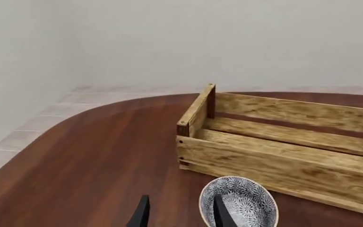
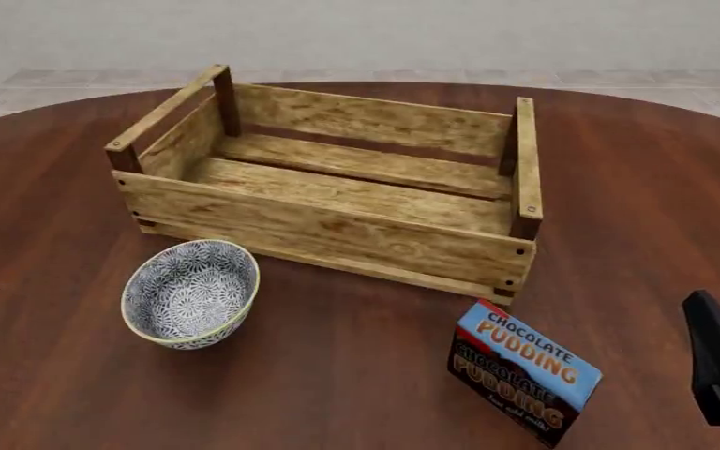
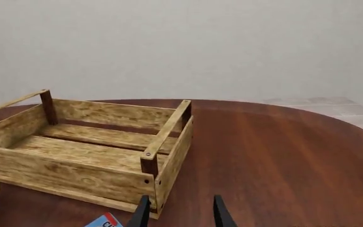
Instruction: Pick up the salad dressing and put it in the tray.
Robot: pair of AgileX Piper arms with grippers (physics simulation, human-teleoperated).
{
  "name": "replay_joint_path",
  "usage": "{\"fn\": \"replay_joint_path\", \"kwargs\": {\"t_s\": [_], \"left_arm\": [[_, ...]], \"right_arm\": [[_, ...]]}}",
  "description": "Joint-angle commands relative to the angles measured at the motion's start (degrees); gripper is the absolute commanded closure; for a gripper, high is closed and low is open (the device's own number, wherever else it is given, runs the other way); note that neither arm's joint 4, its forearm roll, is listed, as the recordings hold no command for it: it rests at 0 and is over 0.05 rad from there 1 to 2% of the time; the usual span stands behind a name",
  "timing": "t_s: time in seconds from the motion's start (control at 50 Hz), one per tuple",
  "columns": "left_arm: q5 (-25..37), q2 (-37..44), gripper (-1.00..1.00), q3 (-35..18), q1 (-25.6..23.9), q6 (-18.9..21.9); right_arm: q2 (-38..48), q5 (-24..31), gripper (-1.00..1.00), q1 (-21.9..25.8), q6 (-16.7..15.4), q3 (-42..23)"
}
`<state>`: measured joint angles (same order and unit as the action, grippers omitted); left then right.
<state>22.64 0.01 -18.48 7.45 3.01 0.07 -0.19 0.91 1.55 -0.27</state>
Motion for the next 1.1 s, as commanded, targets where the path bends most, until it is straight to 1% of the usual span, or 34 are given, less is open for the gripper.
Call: {"fn": "replay_joint_path", "kwargs": {"t_s": [0.02, 0.08, 0.38, 0.48, 0.56, 0.78, 1.1], "left_arm": [[3.08, -0.01, -1.0, -1.98, 3.21, 0.18], [3.89, -0.01, -1.0, -2.32, 4.98, 0.39], [4.77, -0.01, -1.0, -3.14, 9.34, 1.03], [4.63, -0.01, -1.0, -3.0, 11.23, 0.66], [5.29, -0.01, -1.0, -3.36, 11.8, 0.35], [5.77, -0.01, -1.0, -2.19, 14.1, -0.3], [4.73, -0.01, -1.0, 1.03, 19.49, 0.89]], "right_arm": [[-0.03, -0.17, -1.0, -0.11, 0.33, 0.13], [-0.04, 0.13, -1.0, -0.17, 0.42, -0.16], [-0.06, -0.37, -1.0, -0.45, 0.12, -0.05], [-0.05, -0.14, -1.0, -0.29, -0.05, -0.2], [-0.05, -0.13, -1.0, -0.22, -0.21, -0.13], [-0.05, 0.18, -1.0, -0.34, -0.33, -0.23], [-0.05, 0.36, -1.0, -0.08, -0.71, -0.02]]}}
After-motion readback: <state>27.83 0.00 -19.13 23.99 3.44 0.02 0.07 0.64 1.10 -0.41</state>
